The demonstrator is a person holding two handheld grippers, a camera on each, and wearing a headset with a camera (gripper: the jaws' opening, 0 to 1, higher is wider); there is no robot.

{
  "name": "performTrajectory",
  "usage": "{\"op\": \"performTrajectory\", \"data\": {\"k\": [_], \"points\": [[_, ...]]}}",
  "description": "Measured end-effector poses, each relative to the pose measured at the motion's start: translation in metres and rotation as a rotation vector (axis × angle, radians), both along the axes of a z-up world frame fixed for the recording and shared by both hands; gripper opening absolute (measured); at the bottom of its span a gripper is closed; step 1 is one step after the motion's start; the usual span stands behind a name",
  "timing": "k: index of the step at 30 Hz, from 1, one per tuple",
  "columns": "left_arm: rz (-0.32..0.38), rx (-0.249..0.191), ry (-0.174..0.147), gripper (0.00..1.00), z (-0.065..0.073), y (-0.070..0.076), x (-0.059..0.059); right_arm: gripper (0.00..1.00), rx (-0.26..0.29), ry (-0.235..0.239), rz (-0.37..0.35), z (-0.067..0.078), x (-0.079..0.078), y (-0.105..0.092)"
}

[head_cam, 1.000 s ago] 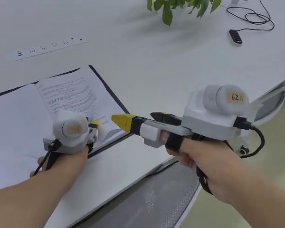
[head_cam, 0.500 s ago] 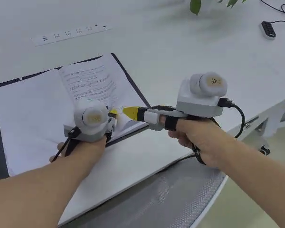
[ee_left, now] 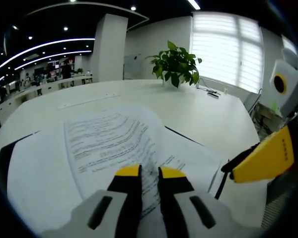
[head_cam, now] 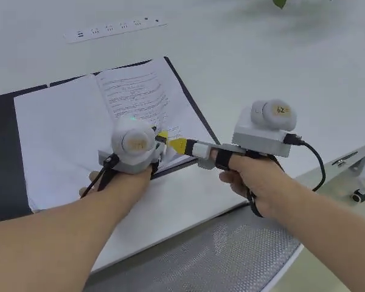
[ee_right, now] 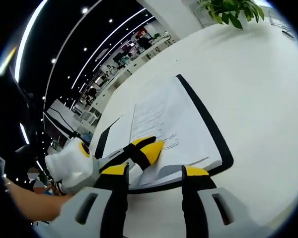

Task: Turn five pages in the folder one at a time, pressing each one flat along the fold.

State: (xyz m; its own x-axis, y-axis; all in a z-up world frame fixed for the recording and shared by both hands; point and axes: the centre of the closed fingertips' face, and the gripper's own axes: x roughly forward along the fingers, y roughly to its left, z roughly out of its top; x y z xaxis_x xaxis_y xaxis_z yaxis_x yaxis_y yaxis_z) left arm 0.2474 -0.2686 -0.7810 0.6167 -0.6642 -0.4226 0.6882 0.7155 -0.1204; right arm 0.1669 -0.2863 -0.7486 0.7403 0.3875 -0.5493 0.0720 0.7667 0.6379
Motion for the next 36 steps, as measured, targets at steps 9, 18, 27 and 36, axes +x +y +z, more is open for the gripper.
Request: {"op": "performTrajectory", "data": {"k": [9,18,27,36], "points": [[-0.003,-0.005,0.004,0.12,-0.001,0.000,0.000,0.34,0.062,0.024,-0.103,-0.016,0.009,-0.009],[-0.001,-0.007,0.006,0.12,0.000,0.000,0.000,0.17,0.144,0.051,-0.252,-0.026,0.017,-0.020],[0.017,-0.013,0.027,0.11,0.000,0.000,-0.001,0.00,0.111,0.066,-0.315,-0.036,0.015,-0.027],[-0.037,-0.005,0.117,0.21,0.007,0.011,-0.025,0.00,0.120,0.015,-0.312,-0.017,0.010,-0.030]]}}
